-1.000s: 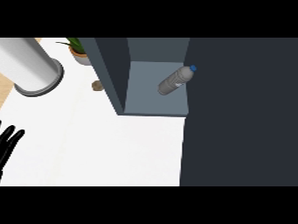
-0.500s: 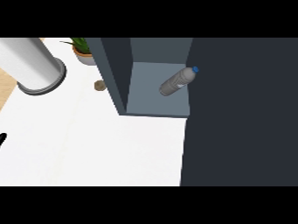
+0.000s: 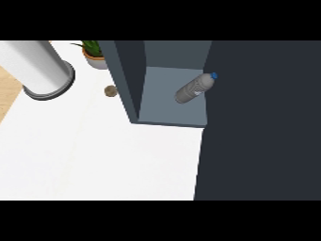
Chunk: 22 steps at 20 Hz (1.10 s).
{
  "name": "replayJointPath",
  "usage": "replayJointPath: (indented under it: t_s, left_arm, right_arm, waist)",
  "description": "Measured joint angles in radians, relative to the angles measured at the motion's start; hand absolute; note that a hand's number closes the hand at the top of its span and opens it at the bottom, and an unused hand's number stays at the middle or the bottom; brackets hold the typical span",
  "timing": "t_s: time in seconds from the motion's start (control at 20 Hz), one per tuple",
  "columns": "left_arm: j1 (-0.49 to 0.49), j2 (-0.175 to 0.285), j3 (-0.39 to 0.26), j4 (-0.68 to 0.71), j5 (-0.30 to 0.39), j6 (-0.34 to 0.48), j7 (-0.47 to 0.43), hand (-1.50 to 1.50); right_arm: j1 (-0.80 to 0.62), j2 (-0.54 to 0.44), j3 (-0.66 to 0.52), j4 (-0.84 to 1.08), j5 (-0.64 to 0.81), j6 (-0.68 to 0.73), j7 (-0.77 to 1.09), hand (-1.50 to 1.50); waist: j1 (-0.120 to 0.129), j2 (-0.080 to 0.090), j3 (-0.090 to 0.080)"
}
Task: Pick up the bottled water, place it into the cabinet and close the cabinet
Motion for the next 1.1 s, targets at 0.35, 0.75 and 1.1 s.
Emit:
replayJointPath:
  t_s: [0.35, 0.75, 1.1]
  left_arm:
    - [0.038, 0.027, 0.049, 0.017, 0.02, -0.054, -0.016, -1.5]
    - [0.077, 0.057, 0.107, 0.032, 0.049, -0.138, -0.032, -1.5]
    - [0.111, 0.075, 0.171, 0.069, 0.073, -0.23, -0.054, -1.5]
  right_arm:
    - [-0.198, 0.076, 0.107, 0.017, 0.02, -0.175, 0.079, 1.5]
    - [-0.477, 0.218, 0.235, 0.085, 0.186, -0.425, 0.18, 1.5]
    - [-0.838, 0.343, 0.352, 0.285, 0.171, -0.569, 0.289, 1.5]
  waist:
    - [0.018, 0.001, 0.001]
    - [0.047, 0.012, 0.005]
    - [0.064, 0.03, 0.015]
